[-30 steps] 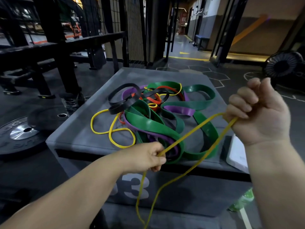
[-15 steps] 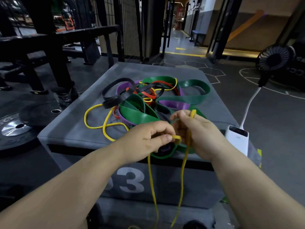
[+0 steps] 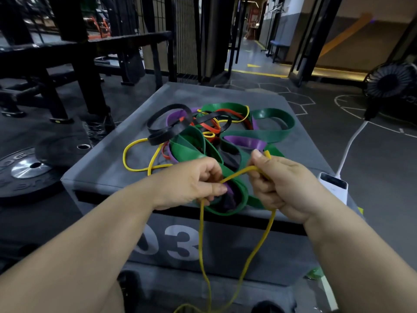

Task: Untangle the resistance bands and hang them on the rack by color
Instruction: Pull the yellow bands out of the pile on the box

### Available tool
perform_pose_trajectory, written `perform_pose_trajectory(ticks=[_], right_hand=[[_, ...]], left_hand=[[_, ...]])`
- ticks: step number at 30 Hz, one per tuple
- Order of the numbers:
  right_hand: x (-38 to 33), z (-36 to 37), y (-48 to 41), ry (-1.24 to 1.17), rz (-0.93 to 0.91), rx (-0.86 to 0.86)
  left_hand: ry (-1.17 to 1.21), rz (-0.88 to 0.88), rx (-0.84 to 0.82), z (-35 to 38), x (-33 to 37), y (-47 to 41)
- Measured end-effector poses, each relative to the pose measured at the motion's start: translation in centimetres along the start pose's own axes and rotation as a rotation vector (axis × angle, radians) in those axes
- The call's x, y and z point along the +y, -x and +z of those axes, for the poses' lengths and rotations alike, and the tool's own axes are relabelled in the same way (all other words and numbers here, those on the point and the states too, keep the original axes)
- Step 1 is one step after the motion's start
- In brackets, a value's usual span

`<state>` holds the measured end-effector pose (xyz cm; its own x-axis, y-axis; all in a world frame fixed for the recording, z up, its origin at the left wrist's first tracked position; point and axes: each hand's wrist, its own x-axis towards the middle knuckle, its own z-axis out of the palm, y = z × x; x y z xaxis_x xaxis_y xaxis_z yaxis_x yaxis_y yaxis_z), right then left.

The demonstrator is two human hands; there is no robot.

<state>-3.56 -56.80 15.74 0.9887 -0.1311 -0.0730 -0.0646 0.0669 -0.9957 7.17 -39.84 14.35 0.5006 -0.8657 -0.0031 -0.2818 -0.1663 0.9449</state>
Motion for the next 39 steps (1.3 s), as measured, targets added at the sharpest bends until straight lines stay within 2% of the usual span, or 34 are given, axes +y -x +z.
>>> perform_pose_trajectory(ticks=[4,7,10,12,16,19,23,27,30,35,39], right_hand=[[0.1,-0.4,0.5,-0.027,0.042,-0.113],[0.7,-0.1,0.5,-0.057,0.141,-0.349],[1.2,0.2,0.3,-0.115,0.2,-0.583],[1.6,0.6,0.2,-0.17,0.2,-0.665],[1.8,0.9,0.0,-0.34,0.136,-0.644],[1.9,0.3,-0.2,-0.434,0.153,-0.628],[2.4,-0.2,-0.5,-0.517,0.206,-0.702],[2.5,0.0,-0.6,-0.555,0.216,-0.769],[2.8,-0.8,-0.8,-0.567,0.232,-0.777],[2.9,-1.7,-1.5,-0.674,0.252,-0.779],[1.9,-2.1,-1.7,-0.724,0.178,-0.728]], left_hand=[[0.284,0.033,0.035,-1.2,0.3,0.3],[0.428,0.132,0.063,-1.0,0.8,0.4],[0.351,0.2,0.101,0.1,1.1,0.2],[0.248,0.243,0.164,1.1,1.1,-0.1],[0.235,0.251,0.179,2.2,0.4,-0.9],[0.245,0.247,0.197,2.5,-0.1,-1.3],[0.338,0.193,0.153,3.0,-0.3,-1.4],[0.31,0.162,0.124,3.5,-0.4,-1.3],[0.196,0.213,0.204,3.5,-0.2,-1.3],[0.219,0.203,0.295,3.3,0.1,-1.2],[0.303,0.081,0.127,4.0,-0.8,-1.2]])
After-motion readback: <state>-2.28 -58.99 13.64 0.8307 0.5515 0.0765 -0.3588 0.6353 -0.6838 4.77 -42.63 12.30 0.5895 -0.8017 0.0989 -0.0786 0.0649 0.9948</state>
